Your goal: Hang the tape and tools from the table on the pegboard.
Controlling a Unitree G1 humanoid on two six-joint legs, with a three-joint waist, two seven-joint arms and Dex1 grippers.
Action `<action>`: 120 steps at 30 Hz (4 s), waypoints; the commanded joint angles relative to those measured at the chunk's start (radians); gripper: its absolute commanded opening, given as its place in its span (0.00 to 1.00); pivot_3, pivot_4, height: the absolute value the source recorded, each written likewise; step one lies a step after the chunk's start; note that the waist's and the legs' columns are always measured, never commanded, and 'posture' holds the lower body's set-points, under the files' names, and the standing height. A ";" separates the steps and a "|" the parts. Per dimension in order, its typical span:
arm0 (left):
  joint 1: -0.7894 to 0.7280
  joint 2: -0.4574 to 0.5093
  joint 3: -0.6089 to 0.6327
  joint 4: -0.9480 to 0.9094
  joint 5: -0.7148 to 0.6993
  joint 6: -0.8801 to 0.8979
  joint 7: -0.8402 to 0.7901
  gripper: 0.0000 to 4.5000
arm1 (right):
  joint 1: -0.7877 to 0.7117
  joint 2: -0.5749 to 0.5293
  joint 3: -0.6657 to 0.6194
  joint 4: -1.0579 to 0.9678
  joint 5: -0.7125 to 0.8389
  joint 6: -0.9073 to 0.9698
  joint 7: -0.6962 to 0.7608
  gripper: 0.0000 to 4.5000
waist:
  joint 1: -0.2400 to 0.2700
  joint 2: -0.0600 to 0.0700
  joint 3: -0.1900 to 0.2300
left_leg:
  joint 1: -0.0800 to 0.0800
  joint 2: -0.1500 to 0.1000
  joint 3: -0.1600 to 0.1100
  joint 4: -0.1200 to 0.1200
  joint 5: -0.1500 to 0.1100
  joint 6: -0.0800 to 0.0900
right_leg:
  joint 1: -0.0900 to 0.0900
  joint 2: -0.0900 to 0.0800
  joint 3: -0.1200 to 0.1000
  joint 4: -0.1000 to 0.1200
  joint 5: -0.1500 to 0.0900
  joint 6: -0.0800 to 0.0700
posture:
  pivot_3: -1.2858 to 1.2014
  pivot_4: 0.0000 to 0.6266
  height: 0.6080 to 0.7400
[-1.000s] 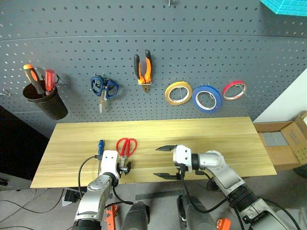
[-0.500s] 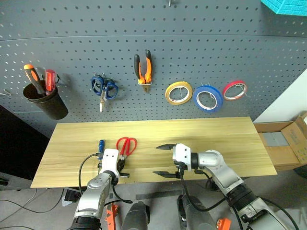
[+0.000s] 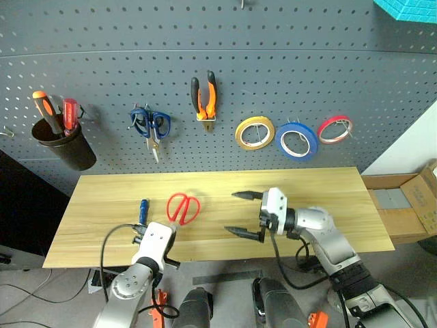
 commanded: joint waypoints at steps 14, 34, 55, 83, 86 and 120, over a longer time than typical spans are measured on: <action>-0.161 -0.048 0.104 -0.277 0.158 -0.027 0.106 0.05 | -0.096 0.103 -0.101 -0.172 0.132 0.170 -0.162 1.00 | 0.008 -0.005 -0.046 | 0.001 -0.006 0.007 0.001 0.000 0.000 | 0.001 0.004 -0.001 0.001 0.000 0.002 | 0.54 0.14 1.00; -0.357 -0.115 0.143 -0.135 0.076 0.100 0.091 0.05 | -0.103 0.096 -0.098 -0.099 0.060 0.090 -0.172 1.00 | 0.008 -0.009 -0.065 | 0.003 -0.008 0.008 0.002 0.000 0.000 | 0.002 0.004 0.000 0.002 0.001 0.001 | 0.53 0.15 1.00; -0.429 -0.166 0.136 -0.065 -0.047 0.278 0.077 0.66 | -0.074 0.083 -0.095 -0.127 0.060 0.105 -0.163 1.00 | 0.006 -0.009 -0.071 | 0.005 -0.008 0.008 0.002 0.000 0.000 | 0.005 0.004 0.000 0.003 0.002 0.001 | 0.52 0.16 1.00; -0.511 -0.023 0.285 0.677 -0.165 0.136 -0.044 0.99 | -0.209 0.231 0.232 0.020 -0.108 0.058 -0.015 1.00 | 0.000 -0.003 0.008 | 0.010 -0.005 -0.002 0.001 0.000 0.001 | 0.008 0.003 -0.004 0.003 0.000 -0.001 | 0.52 0.49 1.00; -0.563 0.014 0.288 0.771 -0.161 0.119 -0.058 0.99 | -0.201 0.219 0.229 0.003 -0.102 0.074 -0.010 1.00 | -0.001 -0.004 0.021 | 0.005 -0.005 -0.003 0.001 0.000 0.001 | 0.004 0.000 -0.005 0.003 0.000 -0.001 | 0.51 0.51 1.00; -0.299 0.123 0.124 0.149 -0.008 0.098 -0.054 0.11 | -0.194 0.213 0.004 -0.064 0.019 0.217 -0.117 1.00 | 0.005 -0.013 0.029 | -0.024 -0.004 -0.006 0.001 0.002 -0.010 | -0.024 -0.007 -0.004 0.002 0.001 -0.001 | 0.53 0.25 1.00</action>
